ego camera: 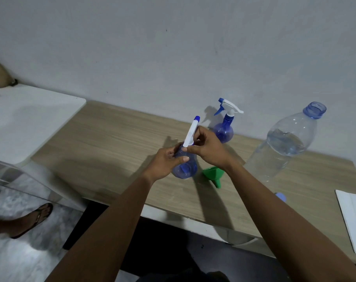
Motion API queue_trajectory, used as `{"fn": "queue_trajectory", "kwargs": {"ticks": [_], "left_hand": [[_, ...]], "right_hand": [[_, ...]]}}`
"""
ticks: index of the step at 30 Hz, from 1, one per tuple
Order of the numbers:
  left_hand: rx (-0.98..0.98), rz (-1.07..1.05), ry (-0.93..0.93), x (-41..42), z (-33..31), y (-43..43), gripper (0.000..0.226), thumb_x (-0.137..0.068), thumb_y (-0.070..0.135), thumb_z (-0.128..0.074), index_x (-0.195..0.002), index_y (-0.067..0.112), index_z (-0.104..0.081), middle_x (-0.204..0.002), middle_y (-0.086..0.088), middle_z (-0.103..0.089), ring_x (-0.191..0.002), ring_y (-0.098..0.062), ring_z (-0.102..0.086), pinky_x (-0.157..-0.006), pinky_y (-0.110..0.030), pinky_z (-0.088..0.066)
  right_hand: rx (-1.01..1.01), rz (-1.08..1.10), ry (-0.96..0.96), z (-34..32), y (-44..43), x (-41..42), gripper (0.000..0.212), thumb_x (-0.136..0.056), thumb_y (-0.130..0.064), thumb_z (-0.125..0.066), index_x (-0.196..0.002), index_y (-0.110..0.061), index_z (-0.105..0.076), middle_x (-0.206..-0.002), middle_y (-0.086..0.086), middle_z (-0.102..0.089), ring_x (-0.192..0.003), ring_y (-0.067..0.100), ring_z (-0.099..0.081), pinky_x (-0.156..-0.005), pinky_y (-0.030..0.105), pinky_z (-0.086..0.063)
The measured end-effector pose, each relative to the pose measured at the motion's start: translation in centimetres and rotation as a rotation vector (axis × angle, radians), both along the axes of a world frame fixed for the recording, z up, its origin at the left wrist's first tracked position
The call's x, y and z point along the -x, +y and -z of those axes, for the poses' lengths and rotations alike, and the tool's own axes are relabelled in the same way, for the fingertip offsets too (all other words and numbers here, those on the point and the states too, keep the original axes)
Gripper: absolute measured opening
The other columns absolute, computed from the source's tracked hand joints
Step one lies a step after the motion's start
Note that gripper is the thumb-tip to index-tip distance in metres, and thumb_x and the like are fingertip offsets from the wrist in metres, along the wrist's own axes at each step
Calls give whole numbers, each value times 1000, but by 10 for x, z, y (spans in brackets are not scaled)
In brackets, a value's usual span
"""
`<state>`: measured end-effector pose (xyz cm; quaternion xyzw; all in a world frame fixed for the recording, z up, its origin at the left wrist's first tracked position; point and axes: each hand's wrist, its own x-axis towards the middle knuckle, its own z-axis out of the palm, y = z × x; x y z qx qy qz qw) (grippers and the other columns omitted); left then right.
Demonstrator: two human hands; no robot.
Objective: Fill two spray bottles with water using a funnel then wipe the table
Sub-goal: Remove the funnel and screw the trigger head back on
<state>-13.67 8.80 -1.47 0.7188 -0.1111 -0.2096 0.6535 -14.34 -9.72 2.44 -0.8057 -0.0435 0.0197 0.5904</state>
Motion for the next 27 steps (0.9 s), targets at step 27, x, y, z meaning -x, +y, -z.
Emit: {"fn": "queue_trajectory", "kwargs": {"ticks": [27], "left_hand": [[-11, -14, -38, 13, -12, -2, 50, -90, 2, -68, -138, 13, -57, -120, 2, -70, -102, 1, -68, -83, -13, -53]], "right_hand": [[30, 95, -86, 5, 12, 22, 20, -84, -8, -79, -102, -10, -70, -100, 2, -74, -97, 21, -71, -96, 40, -57]]}}
